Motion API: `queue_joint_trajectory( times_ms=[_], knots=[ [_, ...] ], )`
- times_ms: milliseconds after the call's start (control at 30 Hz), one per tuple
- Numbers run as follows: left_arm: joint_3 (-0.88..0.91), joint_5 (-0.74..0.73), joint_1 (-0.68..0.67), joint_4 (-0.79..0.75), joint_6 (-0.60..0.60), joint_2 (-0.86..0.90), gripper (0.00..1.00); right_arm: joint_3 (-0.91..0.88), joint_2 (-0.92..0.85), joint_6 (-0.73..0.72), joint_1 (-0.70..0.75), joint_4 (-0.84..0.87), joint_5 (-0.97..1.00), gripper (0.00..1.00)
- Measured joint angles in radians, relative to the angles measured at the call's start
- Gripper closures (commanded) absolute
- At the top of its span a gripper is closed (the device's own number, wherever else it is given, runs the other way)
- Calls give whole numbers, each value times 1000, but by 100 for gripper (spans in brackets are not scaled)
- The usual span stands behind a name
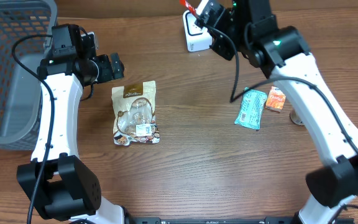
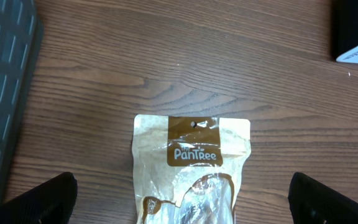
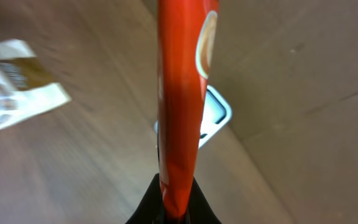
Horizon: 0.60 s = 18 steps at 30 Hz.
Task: Scan the item barcode
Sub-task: 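Carry the Nescafe stick up and hold it before the scanner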
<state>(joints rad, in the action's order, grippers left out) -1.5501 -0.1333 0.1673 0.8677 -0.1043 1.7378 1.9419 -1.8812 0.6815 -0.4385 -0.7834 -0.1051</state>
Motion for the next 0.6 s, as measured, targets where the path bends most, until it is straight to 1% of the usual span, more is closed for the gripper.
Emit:
queue_joint_trajectory(
  times_ms=[133,300,600],
  knots=[
    [0,0,0,0,0,0,0,-1,-95,18,0,102,60,97],
    [0,0,0,0,0,0,0,-1,-227,17,0,251,209,97],
    [0,0,0,0,0,0,0,-2,-402,64,0,351,343,96]
  ],
)
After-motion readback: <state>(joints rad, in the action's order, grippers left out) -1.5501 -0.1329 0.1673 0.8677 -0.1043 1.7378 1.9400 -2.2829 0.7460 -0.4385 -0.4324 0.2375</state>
